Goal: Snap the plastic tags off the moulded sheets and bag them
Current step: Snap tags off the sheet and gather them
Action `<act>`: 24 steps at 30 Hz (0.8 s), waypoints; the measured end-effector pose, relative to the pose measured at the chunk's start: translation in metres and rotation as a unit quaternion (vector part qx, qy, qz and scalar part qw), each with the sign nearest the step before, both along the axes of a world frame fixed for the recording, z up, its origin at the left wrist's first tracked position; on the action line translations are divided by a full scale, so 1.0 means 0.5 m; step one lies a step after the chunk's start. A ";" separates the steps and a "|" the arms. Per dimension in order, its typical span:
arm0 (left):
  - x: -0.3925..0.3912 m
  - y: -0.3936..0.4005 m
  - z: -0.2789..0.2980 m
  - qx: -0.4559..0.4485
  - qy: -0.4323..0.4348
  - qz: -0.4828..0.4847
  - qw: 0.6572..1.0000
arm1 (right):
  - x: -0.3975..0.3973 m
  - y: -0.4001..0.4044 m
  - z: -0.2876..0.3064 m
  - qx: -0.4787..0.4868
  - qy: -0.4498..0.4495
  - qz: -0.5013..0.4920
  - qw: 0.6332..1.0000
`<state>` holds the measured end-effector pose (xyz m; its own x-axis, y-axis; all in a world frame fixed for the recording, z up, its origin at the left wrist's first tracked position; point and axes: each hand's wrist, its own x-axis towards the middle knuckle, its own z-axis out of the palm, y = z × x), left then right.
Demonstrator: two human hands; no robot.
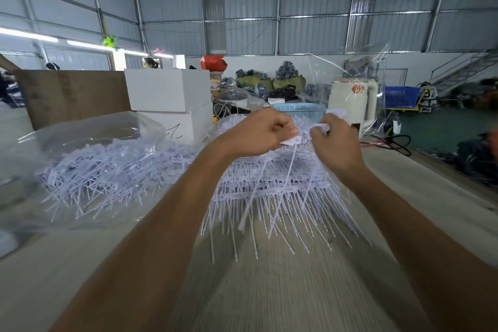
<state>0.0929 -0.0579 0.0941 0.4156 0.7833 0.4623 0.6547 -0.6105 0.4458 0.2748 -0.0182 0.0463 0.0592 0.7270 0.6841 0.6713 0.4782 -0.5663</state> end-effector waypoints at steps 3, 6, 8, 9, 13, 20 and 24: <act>0.008 -0.004 0.009 0.033 -0.031 -0.004 0.999 | 0.048 0.026 -0.008 -0.061 0.056 0.028 0.996; -0.004 0.002 0.007 0.023 -0.057 -0.010 0.998 | 0.053 0.034 -0.020 -0.134 0.152 0.105 0.974; -0.011 0.008 0.002 0.028 -0.051 -0.004 0.998 | 0.043 0.036 -0.026 -0.150 0.178 0.137 0.963; -0.011 0.010 0.000 0.032 -0.045 0.001 0.998 | 0.037 0.036 -0.028 -0.150 0.174 0.144 0.962; -0.007 0.014 -0.007 0.030 -0.040 0.019 0.999 | 0.025 0.028 -0.024 -0.144 0.170 0.176 0.959; -0.012 0.025 -0.009 0.024 -0.017 0.031 0.999 | 0.003 -0.001 -0.003 -0.133 0.125 0.224 0.957; -0.009 0.023 -0.011 0.022 -0.001 0.038 0.999 | -0.006 -0.016 0.016 -0.136 0.102 0.263 0.950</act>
<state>0.0884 -0.0467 0.0885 0.3547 0.7917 0.4974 0.6996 -0.5777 0.4206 0.2719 -0.0263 0.0542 -0.2502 0.8411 0.4795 0.2435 0.5340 -0.8097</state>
